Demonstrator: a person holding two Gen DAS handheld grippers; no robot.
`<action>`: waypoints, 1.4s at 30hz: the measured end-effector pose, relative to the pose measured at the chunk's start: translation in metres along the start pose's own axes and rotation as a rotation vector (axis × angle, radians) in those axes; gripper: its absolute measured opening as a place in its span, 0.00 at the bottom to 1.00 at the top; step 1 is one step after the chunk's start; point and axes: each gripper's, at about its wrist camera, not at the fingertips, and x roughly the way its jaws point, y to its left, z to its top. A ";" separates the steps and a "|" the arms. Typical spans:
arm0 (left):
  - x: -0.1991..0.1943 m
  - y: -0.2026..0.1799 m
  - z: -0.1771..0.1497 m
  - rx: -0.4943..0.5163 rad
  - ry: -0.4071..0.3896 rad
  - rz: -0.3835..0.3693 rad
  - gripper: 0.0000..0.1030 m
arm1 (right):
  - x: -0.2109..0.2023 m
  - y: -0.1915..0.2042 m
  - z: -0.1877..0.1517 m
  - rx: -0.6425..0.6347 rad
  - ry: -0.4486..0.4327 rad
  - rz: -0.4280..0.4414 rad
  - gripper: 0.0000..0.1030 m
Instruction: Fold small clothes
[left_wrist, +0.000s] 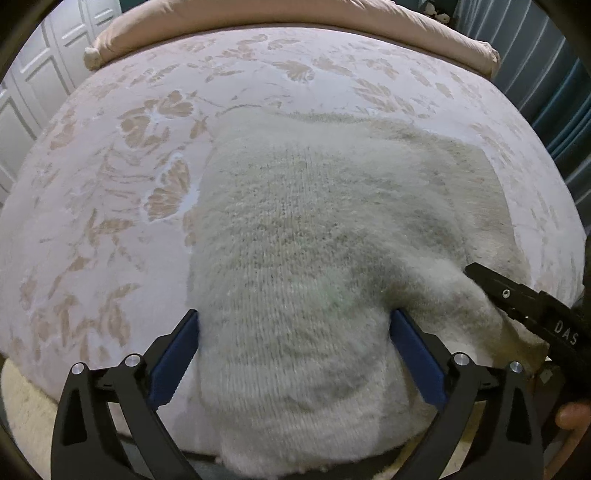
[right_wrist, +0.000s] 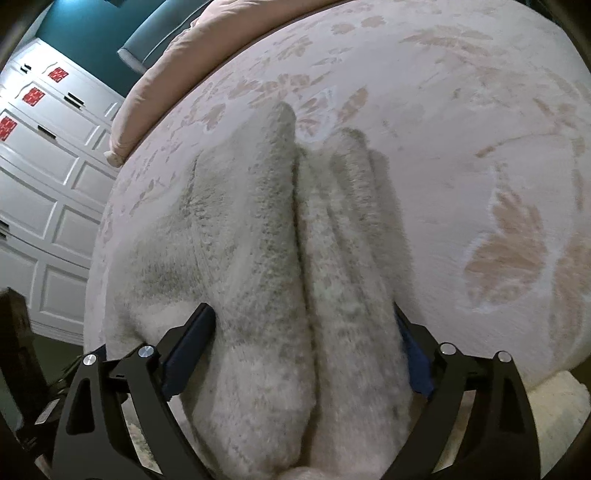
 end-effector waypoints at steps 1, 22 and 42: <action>0.003 0.003 0.001 -0.001 -0.006 -0.022 0.95 | 0.003 0.000 0.001 -0.002 0.002 0.012 0.88; -0.026 0.006 0.025 -0.009 -0.108 -0.493 0.63 | -0.035 0.043 0.018 -0.053 -0.075 0.166 0.33; -0.205 0.120 0.103 0.056 -0.561 -0.416 0.69 | -0.102 0.228 0.072 -0.277 -0.414 0.272 0.54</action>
